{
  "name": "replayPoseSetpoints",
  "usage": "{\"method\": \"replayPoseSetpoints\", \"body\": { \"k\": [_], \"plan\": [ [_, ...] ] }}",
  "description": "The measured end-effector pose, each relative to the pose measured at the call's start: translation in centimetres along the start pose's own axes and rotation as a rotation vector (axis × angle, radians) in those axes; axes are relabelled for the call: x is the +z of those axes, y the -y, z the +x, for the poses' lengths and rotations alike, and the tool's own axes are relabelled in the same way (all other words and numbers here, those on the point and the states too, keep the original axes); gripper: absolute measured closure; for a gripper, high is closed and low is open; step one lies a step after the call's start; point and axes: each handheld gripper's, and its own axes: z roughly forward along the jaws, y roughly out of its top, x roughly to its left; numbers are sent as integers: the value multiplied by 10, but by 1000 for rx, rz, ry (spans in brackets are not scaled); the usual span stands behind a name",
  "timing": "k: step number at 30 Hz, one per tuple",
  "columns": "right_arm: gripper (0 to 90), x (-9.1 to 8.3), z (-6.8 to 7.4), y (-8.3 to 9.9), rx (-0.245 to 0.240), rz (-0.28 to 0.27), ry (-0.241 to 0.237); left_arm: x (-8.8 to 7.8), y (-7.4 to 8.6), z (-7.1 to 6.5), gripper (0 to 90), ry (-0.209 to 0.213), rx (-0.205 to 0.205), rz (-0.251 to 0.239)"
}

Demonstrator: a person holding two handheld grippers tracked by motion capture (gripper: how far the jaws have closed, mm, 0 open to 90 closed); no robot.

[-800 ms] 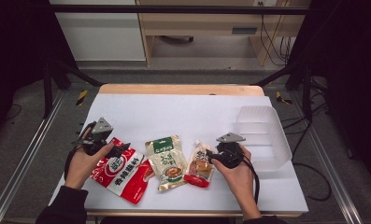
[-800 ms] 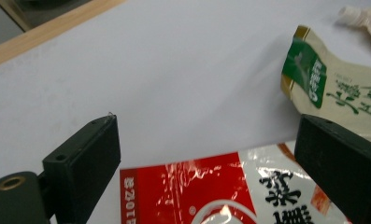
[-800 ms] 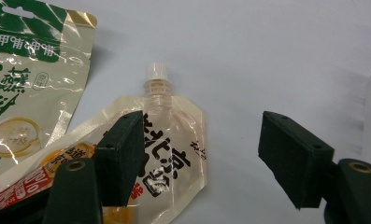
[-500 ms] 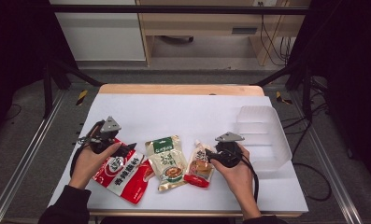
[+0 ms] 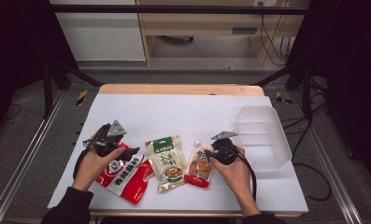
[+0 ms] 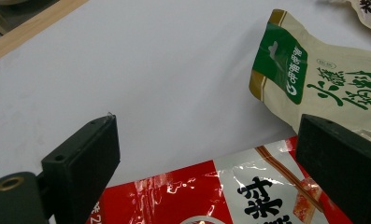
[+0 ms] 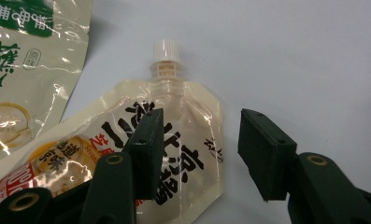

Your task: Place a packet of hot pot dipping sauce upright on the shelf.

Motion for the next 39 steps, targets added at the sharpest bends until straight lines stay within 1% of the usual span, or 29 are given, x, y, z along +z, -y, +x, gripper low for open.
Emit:
{"method": "replayPoseSetpoints", "body": {
  "k": [5, 7, 8, 10, 11, 12, 13, 15, 16, 17, 18, 19, 22, 23, 24, 25, 26, 27, 28, 29, 30, 31, 32, 33, 34, 35, 36, 37, 39],
  "plan": [
    [530, 8, -2, 5, 19, 56, -17, -1, 1, -1, 68, 10, 5, 4],
    [553, 9, -2, 6, 20, 61, -23, -2, 1, -1, 69, 18, 8, 4],
    [580, 8, -2, 6, 17, 62, -31, -2, 1, 0, 69, 18, 9, 3],
    [585, 9, -1, 6, 16, 61, -36, -3, 1, 0, 70, 17, 5, 1],
    [653, 8, -1, 7, 7, 61, -30, -4, 0, 1, 70, 17, 4, -1],
    [653, 8, -1, 7, 7, 61, -30, -4, 0, 1, 70, 17, 4, -1],
    [717, 7, 0, 7, -11, 56, -21, -5, 0, 1, 70, 15, -1, -3],
    [782, 5, 1, 8, -22, 58, -25, -6, 0, 1, 70, 13, 0, -3],
    [804, 5, 1, 8, -33, 56, -22, -6, 0, 1, 70, 11, -1, -3],
    [835, 5, 2, 8, -34, 57, -25, -6, 0, 1, 70, 11, -1, -3],
    [835, 5, 2, 8, -34, 57, -25, -7, -1, 1, 70, 12, -1, -2],
    [873, 5, 3, 8, -48, 46, -28, -7, -1, 0, 70, 16, 0, 4],
    [884, 2, 5, 7, -55, 36, -26, -7, -2, -1, 73, 20, 7, 16],
    [888, -10, 7, 2, -79, -5, -33, -8, -2, -2, 73, 26, 14, 24],
    [890, -19, 8, -2, -70, -39, -52, -9, -4, -4, 73, 33, 23, 36],
    [890, -29, 10, -6, -73, -70, -71, -10, -4, -5, 73, 33, 24, 37],
    [890, -29, 10, -6, -73, -70, -71, -10, -4, -5, 74, 33, 24, 37],
    [892, -38, 12, -11, -96, -93, -88, -10, -5, -6, 74, 42, 21, 34],
    [893, -48, 17, -16, -108, -116, -107, -10, -6, -8, 76, 51, 22, 37],
    [894, -60, 24, -24, -146, -142, -127, -10, -7, -9, 77, 59, 27, 41],
    [894, -60, 24, -24, -146, -142, -127, -10, -8, -10, 77, 68, 34, 46],
    [896, -72, 32, -34, -184, -159, -159, -12, -12, -13, 79, 75, 54, 56],
    [896, -72, 32, -34, -184, -159, -159, -12, -12, -13, 80, 75, 54, 56],
    [897, -75, 35, -37, -198, -165, -166, -13, -14, -13, 80, 85, 55, 50],
    [897, -79, 38, -41, -219, -167, -170, -15, -16, -14, 86, 96, 54, 43],
    [898, -82, 42, -50, -254, -165, -177, -18, -21, -14, 96, 111, 63, 32],
    [898, -82, 42, -50, -254, -165, -177, -18, -21, -14, 100, 111, 63, 32],
    [899, -80, 42, -59, -269, -168, -189, -20, -26, -15, 105, 118, 84, 32],
    [900, -77, 41, -67, -276, -187, -214, -21, -29, -16, 121, 120, 85, 24]
  ]
}}
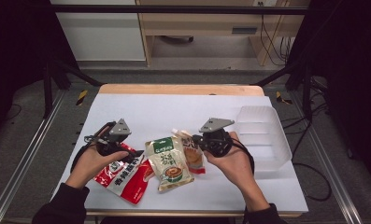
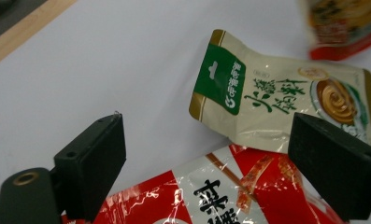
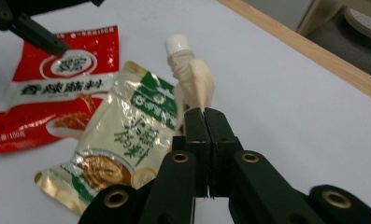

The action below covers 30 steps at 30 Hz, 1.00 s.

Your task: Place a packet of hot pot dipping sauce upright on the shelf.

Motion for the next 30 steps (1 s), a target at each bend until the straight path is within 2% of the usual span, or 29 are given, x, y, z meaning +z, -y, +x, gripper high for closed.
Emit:
{"method": "replayPoseSetpoints", "body": {
  "k": [2, 4, 7, 9, 10, 13, 15, 16, 21, 23, 30],
  "plan": [
    [900, 3, -2, -4, 2, -12, -8, -3, -8, -2, 130, 10, 23, -5],
    [900, 8, -5, -16, -21, -20, -4, -5, -17, -2, 143, 10, 49, -1],
    [900, 14, -7, -23, -22, -45, -18, -5, -23, -2, 166, 6, 60, -4],
    [900, 18, -8, -29, -21, -58, -34, -4, -29, -1, 173, 24, 65, -15],
    [900, 24, -6, -35, -27, -69, -59, -4, -33, -1, 185, 33, 76, -18],
    [900, 28, -3, -39, -25, -77, -87, -3, -40, 0, 201, 42, 87, -23],
    [900, 32, 3, -44, -31, -86, -105, -5, -44, 1, 217, 36, 90, -31],
    [900, 34, 8, -49, -49, -91, -119, -6, -46, 2, 233, 32, 98, -40],
    [900, 39, 17, -56, -66, -96, -142, -11, -50, 2, 287, 35, 110, -54],
    [900, 41, 22, -58, -80, -94, -146, -13, -50, 1, 302, 21, 116, -55],
    [900, 45, 30, -60, -82, -97, -169, -13, -52, 0, 358, 14, 124, -65]
  ]
}}
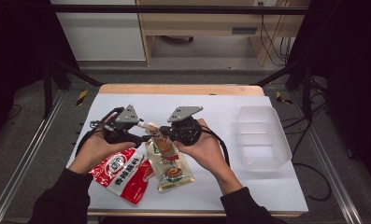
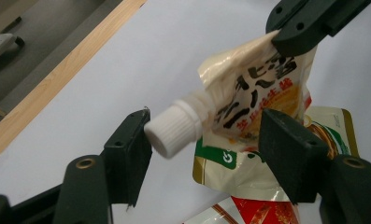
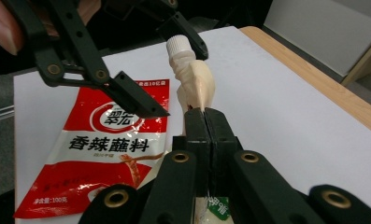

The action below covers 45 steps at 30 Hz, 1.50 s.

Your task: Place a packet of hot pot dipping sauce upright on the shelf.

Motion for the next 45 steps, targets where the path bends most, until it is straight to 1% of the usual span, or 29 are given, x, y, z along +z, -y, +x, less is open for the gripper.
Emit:
{"method": "replayPoseSetpoints", "body": {
  "k": [3, 5, 6, 8, 9, 10, 11, 13, 14, 15, 16, 19, 21, 22, 23, 24, 25, 28, 31, 32, 33, 34, 35, 36, 39, 40, 41, 42, 45],
  "plan": [
    [900, 3, 3, 0, -6, -5, -18, 2, -1, 2, 405, 4, -1, -6],
    [900, 4, 3, 0, -6, -7, -21, 3, -2, 2, 427, 2, 1, -2],
    [900, 4, 3, 0, -3, -7, -24, 3, -2, 2, 432, -3, 9, 5],
    [900, 3, 2, 1, -5, -10, -23, 3, -3, 3, 479, -6, 10, 6],
    [900, 3, 2, 1, 0, -11, -27, 2, -3, 4, 505, -2, -2, 0],
    [900, 3, 1, 1, 1, -15, -25, 2, -3, 7, 518, 14, -15, -9],
    [900, 2, 1, 2, 6, -18, -27, 1, -3, 7, 525, 18, -19, -9],
    [900, 2, 0, 3, 12, -20, -25, 1, -4, 7, 559, 17, -18, -4],
    [900, 2, 0, 3, 12, -20, -25, 1, -4, 7, 559, 22, -13, 6],
    [900, 0, -2, 4, 15, -23, -18, 1, -5, 7, 621, 28, -16, 9],
    [900, -1, -3, 5, 22, -28, -21, 1, -6, 7, 630, 50, -23, 3],
    [900, -3, -5, 8, 23, -24, -12, 3, -7, 5, 649, 55, -18, 16],
    [900, -4, -6, 10, 24, -22, -4, 4, -9, 4, 677, 72, -18, 22],
    [900, -5, -7, 11, 26, -23, 6, 4, -10, 4, 710, 86, -14, 19],
    [900, -5, -7, 11, 26, -23, 6, 4, -11, 2, 710, 95, -14, 14],
    [899, -8, -9, 12, 32, -25, 11, 4, -15, 0, 717, 98, 6, 20],
    [899, -10, -10, 13, 31, -24, 15, 3, -17, -1, 719, 95, 14, 27],
    [899, -12, -10, 13, 29, -24, 20, 3, -22, 0, 722, 103, 13, 30],
    [896, -16, -11, 14, 26, -29, 26, 1, -29, -2, 726, 113, 35, 41],
    [893, -19, -13, 15, 34, -27, 23, 1, -34, -4, 729, 115, 49, 47],
    [893, -19, -13, 15, 34, -27, 23, 1, -34, -4, 731, 115, 49, 47],
    [889, -21, -14, 15, 23, -8, 26, 1, -37, -5, 733, 120, 57, 54],
    [889, -21, -14, 15, 23, -8, 26, 1, -39, -6, 733, 121, 64, 59],
    [887, -22, -14, 16, 18, 5, 26, 1, -42, -7, 734, 127, 72, 63],
    [882, -24, -14, 15, 7, 23, 26, 1, -45, -8, 737, 131, 85, 70],
    [876, -25, -14, 15, -17, 43, 33, 1, -49, -10, 738, 136, 96, 76],
    [876, -25, -14, 15, -17, 43, 33, 1, -49, -10, 739, 136, 96, 76],
    [868, -27, -15, 13, -34, 62, 36, 0, -51, -12, 740, 141, 94, 75],
    [859, -29, -15, 11, -49, 76, 38, 0, -53, -12, 740, 148, 100, 73]
  ]
}}
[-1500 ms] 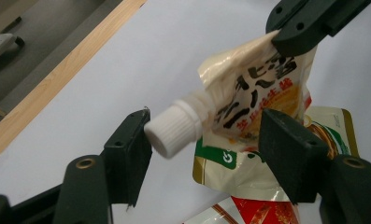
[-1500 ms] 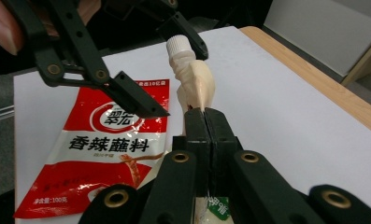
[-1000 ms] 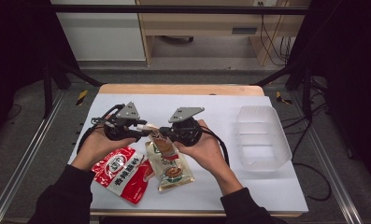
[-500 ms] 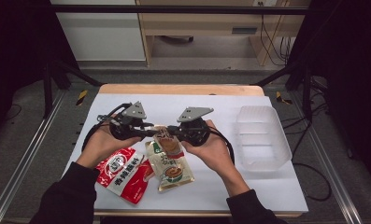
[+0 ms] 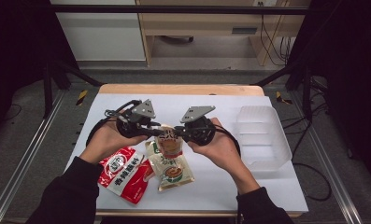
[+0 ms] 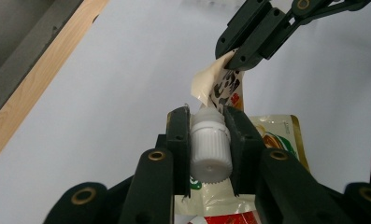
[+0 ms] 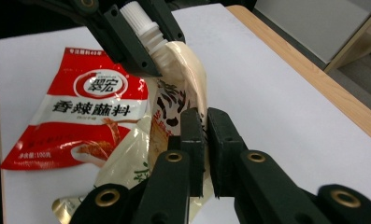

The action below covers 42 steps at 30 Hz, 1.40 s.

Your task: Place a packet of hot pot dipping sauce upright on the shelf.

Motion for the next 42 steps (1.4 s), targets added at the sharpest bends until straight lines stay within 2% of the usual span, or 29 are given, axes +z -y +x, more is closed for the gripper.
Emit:
{"method": "replayPoseSetpoints", "body": {
  "k": [3, 5, 9, 10, 11, 12, 13, 14, 18, 19, 21, 24, 27, 28, 29, 31, 36, 42],
  "plan": [
    [806, -2, -1, -4, -55, 46, 12, 0, -3, -1, 741, 8, 9, 4],
    [736, -4, -1, -7, -105, 84, 24, 1, -5, -3, 742, 5, 17, 8],
    [545, -5, -3, -15, -185, 143, 54, 1, -6, -3, 742, 6, 19, 7],
    [545, -5, -3, -15, -185, 143, 54, 2, -6, -3, 742, 7, 23, 8],
    [433, -4, -4, -19, -224, 169, 59, 2, -6, -3, 742, 8, 24, 5],
    [433, -4, -4, -19, -224, 169, 59, 2, -6, -3, 742, 8, 24, 5],
    [413, -4, -4, -21, -246, 188, 59, 1, -7, -3, 742, 7, 26, 4],
    [340, -3, -5, -25, -273, 191, 49, 1, -7, -3, 742, 7, 25, 2],
    [254, 0, -9, -30, -291, 218, 22, 1, -6, -2, 741, 10, 19, 0],
    [237, 1, -10, -33, -313, 232, -9, 1, -6, -1, 742, 9, 25, 4],
    [268, 3, -12, -36, -315, 249, -26, 1, -5, -1, 742, 8, 32, 7],
    [402, 6, -14, -39, -323, 271, -52, 1, -5, -1, 742, 8, 29, -1],
    [518, 10, -15, -41, -313, 266, -86, 0, -5, -1, 742, 9, 29, -7],
    [518, 10, -15, -41, -313, 266, -86, 0, -5, -1, 741, 9, 29, -7],
    [591, 12, -15, -42, -310, 261, -98, 0, -5, -1, 741, 10, 30, -7],
    [621, 13, -15, -42, -308, 262, -103, 0, -4, -1, 741, 10, 28, -9],
    [821, 16, -14, -41, -307, 283, -122, 1, -3, -2, 740, 11, 22, -14],
    [873, 14, -12, -43, -285, 300, -108, 3, -1, -1, 730, 7, 10, -29]
  ]
}}
